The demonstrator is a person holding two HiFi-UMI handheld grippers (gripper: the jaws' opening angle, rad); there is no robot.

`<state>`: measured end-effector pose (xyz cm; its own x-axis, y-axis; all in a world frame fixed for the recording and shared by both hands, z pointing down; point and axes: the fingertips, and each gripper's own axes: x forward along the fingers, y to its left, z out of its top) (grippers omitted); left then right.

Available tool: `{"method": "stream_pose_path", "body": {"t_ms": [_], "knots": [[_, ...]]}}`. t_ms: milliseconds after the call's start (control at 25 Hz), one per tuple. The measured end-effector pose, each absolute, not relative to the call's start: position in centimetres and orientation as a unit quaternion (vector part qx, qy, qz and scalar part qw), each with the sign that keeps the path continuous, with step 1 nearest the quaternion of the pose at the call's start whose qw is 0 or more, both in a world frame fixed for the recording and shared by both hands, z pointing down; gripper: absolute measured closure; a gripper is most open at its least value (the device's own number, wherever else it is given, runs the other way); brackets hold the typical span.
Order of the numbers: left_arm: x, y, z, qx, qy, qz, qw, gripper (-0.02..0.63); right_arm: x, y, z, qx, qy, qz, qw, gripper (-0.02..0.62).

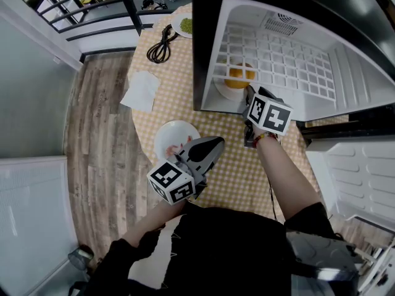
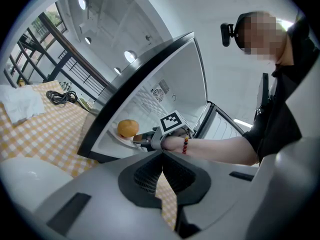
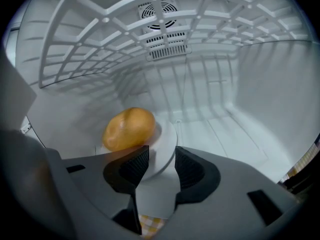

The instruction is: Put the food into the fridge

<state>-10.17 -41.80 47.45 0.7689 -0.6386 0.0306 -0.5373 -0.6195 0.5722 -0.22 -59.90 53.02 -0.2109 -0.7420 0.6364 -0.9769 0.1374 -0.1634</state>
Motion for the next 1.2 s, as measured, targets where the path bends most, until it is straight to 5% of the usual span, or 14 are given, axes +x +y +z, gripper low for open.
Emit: {"method": "stream_pose_path", "body": {"t_ms": [1200], "knots": [[-11.9,-40.8,47.2,0.902,-0.322,-0.087,0.273,0.594,-0.8,-60.1,52.4,0.585,-0.747,0.108,0.297,0.425]]}}
